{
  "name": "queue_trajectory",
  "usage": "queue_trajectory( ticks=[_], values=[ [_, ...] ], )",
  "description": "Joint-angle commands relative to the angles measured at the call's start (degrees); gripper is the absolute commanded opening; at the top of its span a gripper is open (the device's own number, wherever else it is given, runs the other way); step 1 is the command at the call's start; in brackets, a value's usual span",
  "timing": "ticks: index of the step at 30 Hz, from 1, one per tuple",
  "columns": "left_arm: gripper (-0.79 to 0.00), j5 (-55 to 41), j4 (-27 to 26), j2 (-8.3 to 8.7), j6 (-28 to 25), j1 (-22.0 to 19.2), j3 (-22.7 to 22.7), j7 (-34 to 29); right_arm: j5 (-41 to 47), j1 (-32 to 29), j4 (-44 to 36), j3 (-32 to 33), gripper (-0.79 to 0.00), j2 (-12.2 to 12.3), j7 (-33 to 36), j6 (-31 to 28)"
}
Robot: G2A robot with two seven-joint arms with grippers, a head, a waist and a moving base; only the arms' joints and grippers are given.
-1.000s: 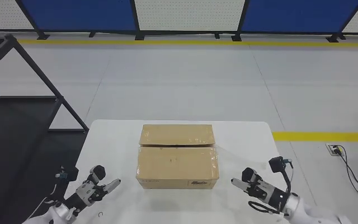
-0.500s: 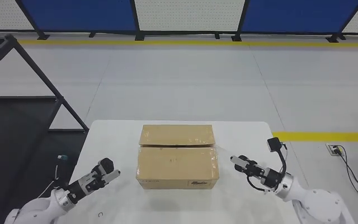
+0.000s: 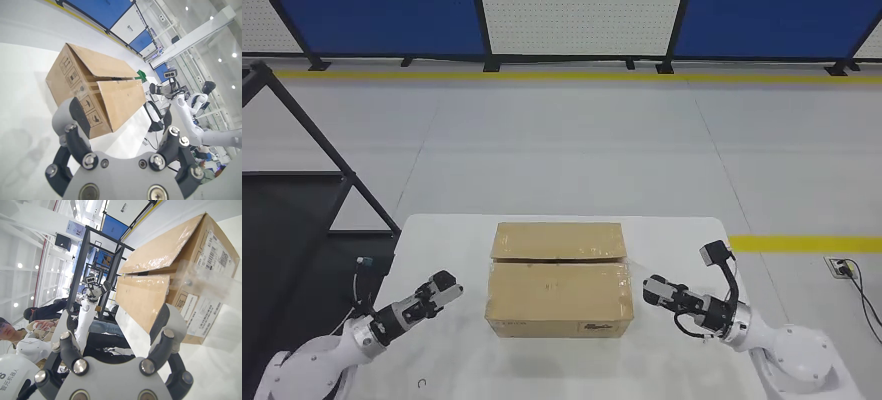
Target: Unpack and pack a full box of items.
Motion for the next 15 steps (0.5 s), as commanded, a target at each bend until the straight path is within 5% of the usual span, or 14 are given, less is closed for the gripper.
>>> queue_trajectory(
  ticks=[1, 5, 8, 15],
  values=[
    [0.0, -3.3, 2.2, 0.13, 1.9, -2.1, 0.8, -2.5, 0.0, 1.4, 2.0, -0.9, 0.0, -0.1, -1.0, -1.5],
    [0.0, -7.0, 5.3, 0.47, 5.0, -5.2, 1.6, -6.5, -1.8, 3.7, 5.6, -2.9, 0.0, -0.5, -4.6, -4.0],
    [0.0, -6.9, 5.3, 0.53, 5.1, -5.4, 1.6, -6.9, -8.1, 5.6, 6.3, -4.3, 0.0, -0.5, -7.4, 0.3],
    [0.0, -6.9, 5.3, 0.53, 5.1, -5.4, 1.6, -6.9, -8.1, 5.6, 6.3, -4.3, 0.0, -0.5, -7.4, 0.3]
  ],
)
